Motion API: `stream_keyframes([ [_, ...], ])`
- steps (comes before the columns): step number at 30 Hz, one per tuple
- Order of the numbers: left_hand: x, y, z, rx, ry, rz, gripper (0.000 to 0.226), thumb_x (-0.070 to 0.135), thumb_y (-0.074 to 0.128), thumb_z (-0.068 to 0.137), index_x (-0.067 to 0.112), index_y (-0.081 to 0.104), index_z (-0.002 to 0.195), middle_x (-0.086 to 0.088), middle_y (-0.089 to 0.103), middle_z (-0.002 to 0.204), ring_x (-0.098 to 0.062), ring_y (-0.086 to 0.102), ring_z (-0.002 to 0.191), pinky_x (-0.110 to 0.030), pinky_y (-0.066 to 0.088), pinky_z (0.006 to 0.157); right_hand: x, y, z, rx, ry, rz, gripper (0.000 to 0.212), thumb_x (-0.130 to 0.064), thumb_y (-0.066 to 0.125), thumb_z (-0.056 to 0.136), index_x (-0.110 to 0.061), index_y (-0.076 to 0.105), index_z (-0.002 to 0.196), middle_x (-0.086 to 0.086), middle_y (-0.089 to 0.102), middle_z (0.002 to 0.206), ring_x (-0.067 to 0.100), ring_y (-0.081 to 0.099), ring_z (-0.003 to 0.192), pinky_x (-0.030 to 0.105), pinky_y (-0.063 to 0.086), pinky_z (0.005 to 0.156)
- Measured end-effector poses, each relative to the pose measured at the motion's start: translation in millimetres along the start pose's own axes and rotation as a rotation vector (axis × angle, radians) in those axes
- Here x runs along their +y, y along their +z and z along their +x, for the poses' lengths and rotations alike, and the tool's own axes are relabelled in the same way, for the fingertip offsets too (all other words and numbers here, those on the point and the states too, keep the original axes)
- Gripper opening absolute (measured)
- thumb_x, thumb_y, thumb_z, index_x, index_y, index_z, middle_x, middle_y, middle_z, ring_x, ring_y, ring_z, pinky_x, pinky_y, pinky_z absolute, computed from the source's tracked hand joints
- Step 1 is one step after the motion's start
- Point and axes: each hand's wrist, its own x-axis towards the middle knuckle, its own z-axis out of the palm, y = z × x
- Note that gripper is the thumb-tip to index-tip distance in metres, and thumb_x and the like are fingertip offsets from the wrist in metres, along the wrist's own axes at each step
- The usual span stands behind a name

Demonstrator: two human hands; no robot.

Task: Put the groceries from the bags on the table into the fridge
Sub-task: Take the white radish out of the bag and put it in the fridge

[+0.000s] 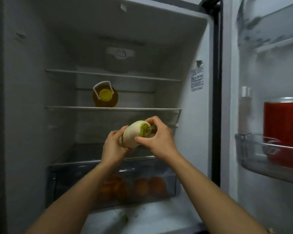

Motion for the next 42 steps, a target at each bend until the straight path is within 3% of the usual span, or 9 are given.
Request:
stream_keyframes([
  [6,-55,25,49,-0.06,-0.07,0.211,0.071,0.032,0.083,0.068,0.043,0.05,0.13,-0.007,0.049,0.122,-0.028,0.056,0.106,-0.035,0.049,0.088,58,46,34,0.005,0.036,-0.012,0.043,-0.022,0.086,0.063,-0.018,0.054,0.09,-0.001,0.061,0.092,0.009,0.056,0.084,0.018,0.05,0.067],
  [10,-81,31,70,-0.113,-0.062,0.143,0.062,0.02,0.081,0.072,0.029,0.058,0.129,-0.004,0.065,0.121,-0.022,0.06,0.11,-0.026,0.045,0.083,89,74,50,-0.001,0.026,-0.028,0.043,-0.02,0.087,0.061,-0.018,0.051,0.083,0.002,0.06,0.089,0.013,0.054,0.08,0.012,0.041,0.062],
  [13,-104,32,94,-0.182,-0.256,-0.02,0.051,-0.003,0.06,0.083,0.023,0.06,0.127,-0.001,0.066,0.118,-0.014,0.058,0.106,-0.022,0.044,0.083,111,93,58,-0.044,0.033,-0.099,0.047,-0.024,0.09,0.058,-0.018,0.049,0.081,0.001,0.06,0.087,0.015,0.055,0.079,0.02,0.045,0.066],
  [17,-112,33,113,-0.178,-0.515,-0.26,0.015,0.013,0.053,0.094,0.017,0.067,0.089,-0.008,0.066,0.099,-0.019,0.059,0.079,-0.032,0.049,0.073,129,104,66,-0.132,0.049,-0.145,0.048,-0.024,0.092,0.056,-0.016,0.057,0.088,-0.001,0.064,0.087,0.016,0.059,0.081,0.03,0.048,0.073],
  [20,-116,37,113,-0.2,-0.553,-0.228,0.021,0.024,0.051,0.097,0.019,0.06,0.078,-0.012,0.063,0.096,-0.023,0.057,0.085,-0.032,0.048,0.077,143,105,68,-0.283,0.045,-0.145,0.051,-0.02,0.091,0.058,-0.016,0.066,0.103,-0.001,0.07,0.096,0.013,0.064,0.09,0.035,0.052,0.083],
  [24,-123,39,115,-0.219,-0.567,-0.267,0.014,0.027,0.049,0.098,0.019,0.061,0.095,-0.013,0.063,0.105,-0.025,0.058,0.096,-0.042,0.047,0.096,148,109,66,-0.317,0.073,-0.109,0.061,-0.017,0.089,0.061,-0.017,0.067,0.118,-0.001,0.07,0.111,0.01,0.064,0.102,0.035,0.051,0.093],
  [31,-120,40,104,-0.084,-0.58,-0.189,0.029,0.031,0.054,0.094,0.009,0.066,0.109,-0.016,0.066,0.107,-0.031,0.061,0.101,-0.043,0.051,0.093,145,105,52,-0.369,0.104,-0.129,0.07,-0.019,0.079,0.073,-0.028,0.052,0.136,-0.004,0.061,0.13,0.009,0.055,0.119,0.031,0.045,0.102],
  [38,-76,20,58,0.038,-0.547,-0.124,0.021,0.022,0.056,0.089,0.005,0.069,0.087,-0.026,0.068,0.101,-0.04,0.062,0.099,-0.034,0.048,0.074,114,81,20,-0.312,0.118,-0.204,0.061,-0.024,0.072,0.081,-0.018,0.05,0.138,0.005,0.059,0.132,0.019,0.053,0.123,0.028,0.041,0.101],
  [42,-40,5,18,0.042,-0.524,-0.105,0.04,0.031,0.056,0.085,0.006,0.068,0.115,-0.019,0.068,0.113,-0.037,0.06,0.11,-0.041,0.05,0.092,91,62,-13,-0.34,0.102,-0.229,0.056,-0.028,0.068,0.084,-0.017,0.05,0.136,0.006,0.059,0.132,0.023,0.054,0.121,0.034,0.044,0.099],
])
